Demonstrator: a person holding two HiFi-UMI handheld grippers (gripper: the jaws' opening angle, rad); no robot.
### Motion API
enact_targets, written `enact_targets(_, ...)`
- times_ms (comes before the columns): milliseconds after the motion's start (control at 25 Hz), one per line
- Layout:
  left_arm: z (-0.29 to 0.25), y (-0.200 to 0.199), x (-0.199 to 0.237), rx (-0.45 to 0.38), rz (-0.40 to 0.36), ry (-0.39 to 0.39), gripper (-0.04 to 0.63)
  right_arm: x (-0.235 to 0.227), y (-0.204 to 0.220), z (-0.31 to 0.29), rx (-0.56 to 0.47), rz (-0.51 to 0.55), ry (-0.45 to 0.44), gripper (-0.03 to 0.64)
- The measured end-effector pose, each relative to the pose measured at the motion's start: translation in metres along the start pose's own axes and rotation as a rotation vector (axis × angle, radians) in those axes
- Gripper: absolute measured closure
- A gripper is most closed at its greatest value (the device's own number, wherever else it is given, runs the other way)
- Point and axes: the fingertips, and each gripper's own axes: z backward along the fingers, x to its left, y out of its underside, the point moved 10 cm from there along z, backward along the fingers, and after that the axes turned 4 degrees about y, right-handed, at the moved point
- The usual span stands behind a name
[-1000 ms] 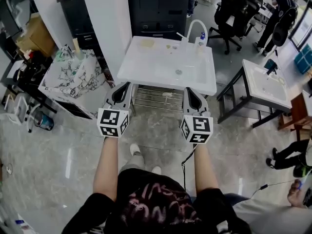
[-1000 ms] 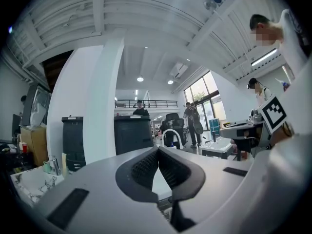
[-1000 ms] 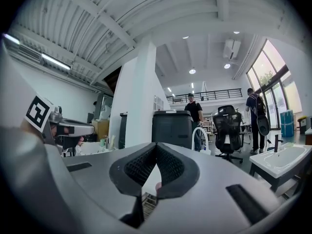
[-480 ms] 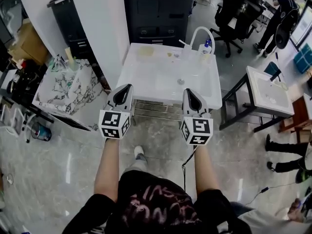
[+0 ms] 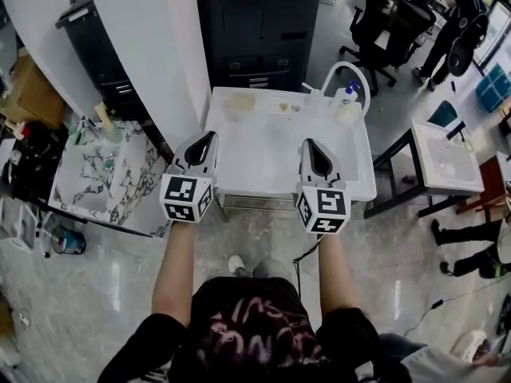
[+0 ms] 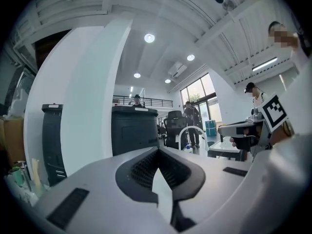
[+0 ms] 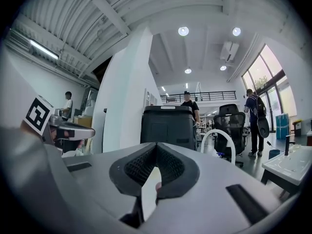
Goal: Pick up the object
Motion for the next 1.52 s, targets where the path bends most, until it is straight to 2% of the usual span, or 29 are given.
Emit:
enact_targets(320, -0.049, 0.000, 0.033, -0.008, 0.001, 0.015, 0.582, -0.005, -0.001, -0.058, 0.009, 0.010, 0.004, 0.602)
enact_targets(680, -0.109, -0.007, 0.047, -0.019, 0.009, -0.016, 0.581, -0.035, -0.002, -0.118, 0.011, 0.020, -0.020, 0.601)
enact_targets(1000, -0.134, -0.002, 0.049, -0.003, 0.014, -0.008, 0.583, -0.049, 0.002, -0.137, 0.022, 0.010, -0.014, 0.602)
enact_targets(1240, -0.150, 0.010, 0.053, 0.037, 0.017, 0.003, 0.581, -0.049, 0.006, -0.147, 0.027, 0.003, -0.015, 0.601)
enact_targets(1360, -0.163, 0.020, 0.055, 0.069, 0.043, 0.013, 0.580, -0.052, 0.007, -0.151, 0.031, 0.002, -0.014, 0.602)
enact_targets(1400, -0.169, 0.024, 0.056, 0.083, 0.057, 0.017, 0.546, -0.053, 0.007, -0.153, 0.031, 0.002, -0.013, 0.602)
enact_targets(1440, -0.174, 0.029, 0.057, 0.099, 0.069, 0.021, 0.470, -0.055, 0.007, -0.155, 0.031, 0.003, -0.013, 0.602)
enact_targets(1520, -0.185, 0.037, 0.058, 0.126, 0.084, 0.023, 0.367, -0.058, 0.009, -0.158, 0.032, 0.001, -0.012, 0.601)
